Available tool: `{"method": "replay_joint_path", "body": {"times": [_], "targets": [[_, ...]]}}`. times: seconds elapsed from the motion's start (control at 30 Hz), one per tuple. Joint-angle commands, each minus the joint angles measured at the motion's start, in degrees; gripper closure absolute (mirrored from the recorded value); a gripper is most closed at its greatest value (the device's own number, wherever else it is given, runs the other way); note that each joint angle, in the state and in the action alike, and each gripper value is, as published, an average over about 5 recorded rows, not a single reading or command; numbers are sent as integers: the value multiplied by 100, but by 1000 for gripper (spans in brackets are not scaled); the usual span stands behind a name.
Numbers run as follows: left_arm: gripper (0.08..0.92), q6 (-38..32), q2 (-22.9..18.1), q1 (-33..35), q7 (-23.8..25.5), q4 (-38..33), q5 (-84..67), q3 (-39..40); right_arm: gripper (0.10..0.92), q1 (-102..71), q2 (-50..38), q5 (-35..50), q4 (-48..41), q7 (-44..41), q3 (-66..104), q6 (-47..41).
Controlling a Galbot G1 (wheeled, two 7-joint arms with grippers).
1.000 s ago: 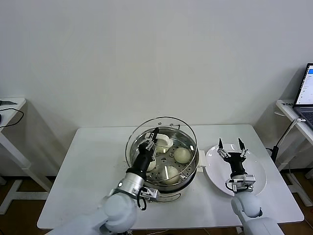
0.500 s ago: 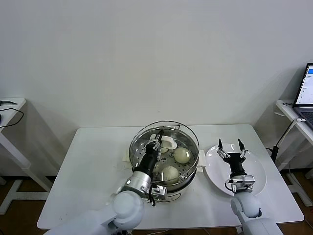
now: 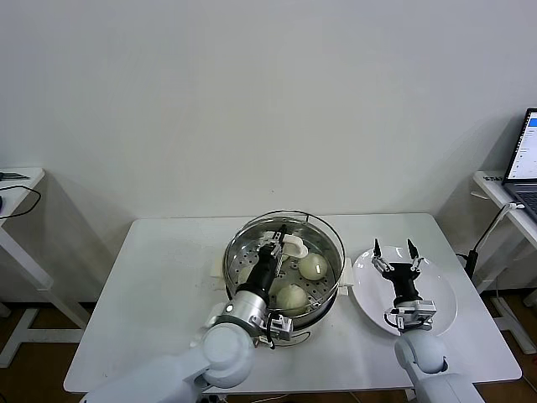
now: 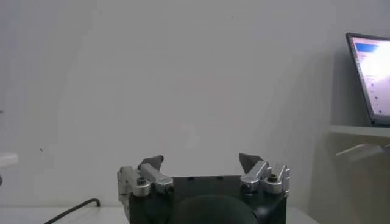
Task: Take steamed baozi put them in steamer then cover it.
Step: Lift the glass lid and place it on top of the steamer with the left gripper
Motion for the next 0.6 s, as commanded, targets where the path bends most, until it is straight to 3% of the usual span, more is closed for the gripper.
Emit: {"method": "replay_joint_path", "body": {"times": [0.03,0.6], "targets": [[802,210,-75,-62,54,126,108,122,203,7,3,-2,0,1,6,1],[802,162,-48,12,150,339,475,137,203,19,22,0,-40,-9,2,13]]}}
